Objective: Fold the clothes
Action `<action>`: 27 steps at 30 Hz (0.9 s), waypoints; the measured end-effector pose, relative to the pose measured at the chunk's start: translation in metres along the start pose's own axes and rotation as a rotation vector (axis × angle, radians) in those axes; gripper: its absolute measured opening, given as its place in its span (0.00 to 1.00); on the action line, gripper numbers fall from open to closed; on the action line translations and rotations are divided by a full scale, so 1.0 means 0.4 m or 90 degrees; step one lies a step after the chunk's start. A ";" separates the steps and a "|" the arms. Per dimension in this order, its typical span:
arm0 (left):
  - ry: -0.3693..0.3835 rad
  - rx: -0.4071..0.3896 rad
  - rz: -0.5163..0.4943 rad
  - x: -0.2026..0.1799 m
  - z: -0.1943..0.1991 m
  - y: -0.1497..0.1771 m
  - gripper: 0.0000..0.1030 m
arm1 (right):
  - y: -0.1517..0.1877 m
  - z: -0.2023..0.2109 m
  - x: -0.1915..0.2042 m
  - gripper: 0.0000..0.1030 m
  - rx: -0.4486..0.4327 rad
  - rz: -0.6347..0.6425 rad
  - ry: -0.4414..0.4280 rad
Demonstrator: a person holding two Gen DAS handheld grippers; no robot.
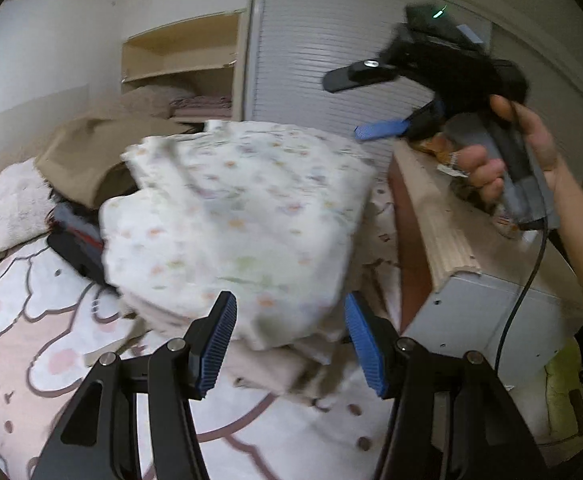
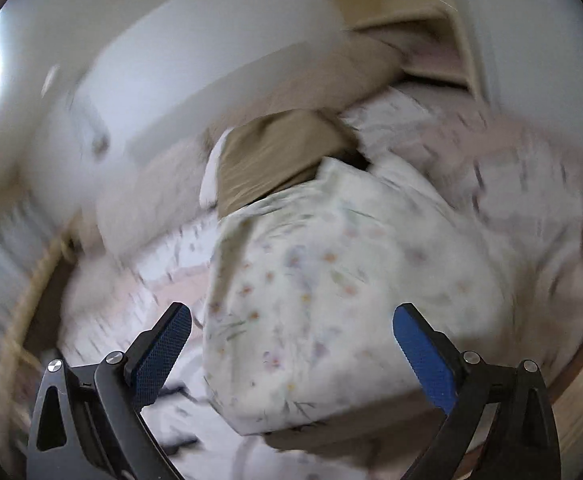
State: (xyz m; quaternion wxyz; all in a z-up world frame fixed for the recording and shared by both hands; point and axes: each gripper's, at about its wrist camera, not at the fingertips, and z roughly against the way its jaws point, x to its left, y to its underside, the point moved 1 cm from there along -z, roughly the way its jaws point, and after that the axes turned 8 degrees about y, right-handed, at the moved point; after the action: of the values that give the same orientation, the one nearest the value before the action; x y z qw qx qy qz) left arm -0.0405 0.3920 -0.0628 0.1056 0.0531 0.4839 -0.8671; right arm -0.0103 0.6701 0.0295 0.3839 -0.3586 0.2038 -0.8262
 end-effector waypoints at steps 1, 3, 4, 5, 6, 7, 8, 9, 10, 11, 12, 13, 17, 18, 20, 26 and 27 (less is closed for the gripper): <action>0.008 0.001 0.000 -0.013 -0.013 0.003 0.55 | 0.004 0.004 -0.041 0.98 -0.002 -0.041 -0.022; 0.023 0.003 0.001 -0.038 -0.040 0.009 0.55 | 0.003 -0.009 -0.086 0.98 0.004 -0.080 -0.054; 0.031 0.004 0.002 -0.051 -0.054 0.013 0.55 | 0.000 -0.021 -0.098 0.98 0.008 -0.083 -0.053; 0.028 0.013 0.001 -0.054 -0.067 0.019 0.55 | -0.003 -0.034 -0.109 0.98 0.012 -0.086 -0.049; 0.025 0.022 -0.001 -0.057 -0.081 0.025 0.55 | -0.006 -0.051 -0.116 0.98 0.018 -0.080 -0.026; 0.021 0.032 -0.002 -0.059 -0.094 0.032 0.55 | -0.008 -0.067 -0.122 0.98 0.022 -0.074 -0.005; 0.012 0.044 0.003 -0.050 -0.106 0.042 0.55 | -0.008 -0.076 -0.128 0.98 0.024 -0.073 0.003; 0.002 0.057 0.008 -0.039 -0.118 0.052 0.55 | -0.011 -0.085 -0.138 0.98 0.024 -0.073 0.014; -0.008 0.070 0.014 -0.028 -0.130 0.062 0.55 | -0.012 -0.087 -0.147 0.98 0.020 -0.074 0.024; -0.016 0.077 0.024 -0.012 -0.131 0.073 0.55 | -0.017 -0.087 -0.157 0.98 0.013 -0.075 0.040; -0.025 0.082 0.035 0.005 -0.131 0.084 0.55 | -0.021 -0.088 -0.166 0.98 0.009 -0.075 0.052; -0.033 0.088 0.046 0.022 -0.131 0.095 0.55 | -0.024 -0.089 -0.176 0.98 0.006 -0.076 0.064; -0.048 0.075 0.085 0.069 -0.093 0.120 0.55 | -0.024 -0.082 -0.225 0.98 0.004 -0.107 0.098; -0.051 0.068 0.091 0.074 -0.082 0.122 0.55 | -0.021 -0.075 -0.233 0.98 0.000 -0.114 0.098; -0.057 0.054 0.099 0.081 -0.062 0.124 0.55 | -0.007 -0.042 -0.229 0.98 -0.019 -0.124 0.082; -0.068 0.021 0.097 0.053 -0.022 0.137 0.55 | 0.118 0.026 -0.109 0.98 -0.051 -0.059 0.002; -0.068 0.015 0.099 0.049 -0.012 0.141 0.55 | 0.144 0.034 -0.083 0.98 -0.054 -0.041 -0.013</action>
State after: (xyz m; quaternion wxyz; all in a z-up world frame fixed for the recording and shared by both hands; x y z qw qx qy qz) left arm -0.0463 0.3647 -0.1160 0.1974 0.0453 0.4617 -0.8636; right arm 0.0430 0.6595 -0.0112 0.3434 -0.3891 0.2229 -0.8252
